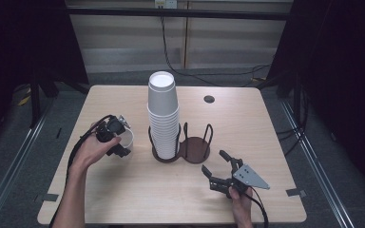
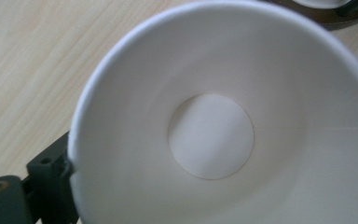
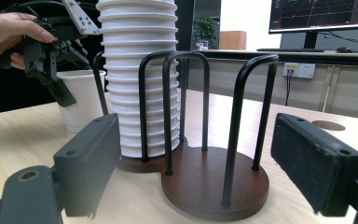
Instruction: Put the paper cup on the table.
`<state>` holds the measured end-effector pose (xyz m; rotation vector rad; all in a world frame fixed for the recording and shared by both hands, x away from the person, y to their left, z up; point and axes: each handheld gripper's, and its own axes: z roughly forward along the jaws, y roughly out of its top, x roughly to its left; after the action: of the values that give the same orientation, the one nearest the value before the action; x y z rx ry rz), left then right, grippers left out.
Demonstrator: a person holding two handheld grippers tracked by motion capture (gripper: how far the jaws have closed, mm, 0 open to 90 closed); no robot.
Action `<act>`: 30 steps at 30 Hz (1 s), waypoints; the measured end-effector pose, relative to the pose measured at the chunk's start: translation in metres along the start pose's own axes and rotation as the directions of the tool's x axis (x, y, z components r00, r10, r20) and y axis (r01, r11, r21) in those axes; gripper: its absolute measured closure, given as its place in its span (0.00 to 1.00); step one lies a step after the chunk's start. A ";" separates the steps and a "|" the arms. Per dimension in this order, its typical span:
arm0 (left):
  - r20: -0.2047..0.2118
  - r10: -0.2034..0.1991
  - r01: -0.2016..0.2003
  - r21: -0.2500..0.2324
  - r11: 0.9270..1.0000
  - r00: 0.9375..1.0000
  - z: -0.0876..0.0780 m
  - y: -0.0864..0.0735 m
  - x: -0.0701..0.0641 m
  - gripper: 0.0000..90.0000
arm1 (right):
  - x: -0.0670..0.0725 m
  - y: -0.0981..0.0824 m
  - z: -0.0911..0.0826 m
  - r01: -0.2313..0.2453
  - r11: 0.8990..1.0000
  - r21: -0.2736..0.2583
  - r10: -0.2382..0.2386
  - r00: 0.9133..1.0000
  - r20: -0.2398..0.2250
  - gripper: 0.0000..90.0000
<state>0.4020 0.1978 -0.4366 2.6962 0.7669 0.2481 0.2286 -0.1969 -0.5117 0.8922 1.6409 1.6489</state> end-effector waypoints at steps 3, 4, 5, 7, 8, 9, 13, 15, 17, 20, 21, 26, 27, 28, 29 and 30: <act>0.019 -0.019 0.020 -0.022 1.000 1.000 0.001 -0.005 0.001 0.07 | 0.000 0.000 0.000 0.000 1.000 0.000 0.000 1.000 0.000 0.17; 0.024 -0.024 0.025 -0.027 0.999 0.999 0.001 -0.007 0.002 0.07 | 0.000 0.000 0.000 0.000 1.000 0.000 0.000 1.000 0.000 0.17; 0.034 -0.029 0.030 -0.032 0.999 0.999 0.002 -0.008 0.002 0.08 | 0.000 0.000 0.000 0.000 1.000 0.000 0.000 1.000 0.000 0.17; 0.037 -0.039 0.041 -0.049 0.998 0.999 0.003 -0.010 0.001 0.11 | 0.000 0.000 0.000 0.000 1.000 0.000 0.000 1.000 0.000 0.17; 0.031 -0.029 0.031 -0.044 0.999 0.999 0.003 -0.011 0.001 0.11 | 0.000 0.000 0.000 0.000 1.000 0.000 0.000 1.000 0.000 0.17; 0.033 -0.036 0.038 -0.054 0.998 0.999 0.004 -0.013 0.001 0.11 | 0.000 0.000 0.000 0.000 1.000 0.000 0.000 1.000 0.000 0.17; 0.039 -0.061 0.063 -0.065 0.996 0.997 0.007 -0.019 0.000 0.10 | 0.000 0.000 0.000 0.000 1.000 0.000 0.000 1.000 0.000 0.17; 0.036 -0.060 0.063 -0.072 0.995 0.998 0.007 -0.022 0.000 0.10 | 0.000 0.000 0.000 0.000 1.000 0.000 0.000 1.000 0.001 0.17; 0.020 -0.061 0.062 -0.055 0.997 0.998 0.008 -0.025 0.000 0.13 | 0.000 0.000 0.000 0.001 1.000 -0.001 -0.001 1.000 0.001 0.17; 0.053 -0.074 0.078 -0.074 0.994 0.996 0.011 -0.029 0.000 0.18 | 0.000 0.000 0.000 -0.001 1.000 0.000 0.001 1.000 0.004 0.17; 0.054 -0.062 0.066 -0.075 0.995 0.997 0.011 -0.031 0.001 0.18 | 0.000 0.000 0.000 -0.001 1.000 0.000 0.001 1.000 0.004 0.17; 0.057 -0.085 0.091 -0.106 0.990 0.995 0.006 -0.040 0.002 0.18 | 0.000 0.000 0.000 0.000 1.000 -0.001 0.000 1.000 0.004 0.17; 0.062 -0.095 0.102 -0.117 0.988 0.994 0.004 -0.041 0.002 0.18 | 0.000 0.000 0.000 0.000 1.000 -0.001 0.000 1.000 0.004 0.17; 0.072 -0.100 0.109 -0.129 0.986 0.992 0.003 -0.043 0.002 0.18 | 0.000 0.000 0.000 0.000 1.000 -0.001 0.000 1.000 0.004 0.17; 0.071 -0.094 0.103 -0.136 0.985 0.993 0.001 -0.046 0.003 0.18 | 0.000 0.000 0.000 0.000 1.000 -0.001 0.000 1.000 0.004 0.17; 0.065 -0.099 0.107 -0.150 0.983 0.993 0.000 -0.047 0.003 0.18 | 0.000 0.000 0.000 0.000 1.000 0.000 0.000 1.000 0.004 0.17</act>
<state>0.3816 0.2375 -0.4527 2.5005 0.8325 0.1959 0.2286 -0.1968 -0.5117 0.8950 1.6377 1.6463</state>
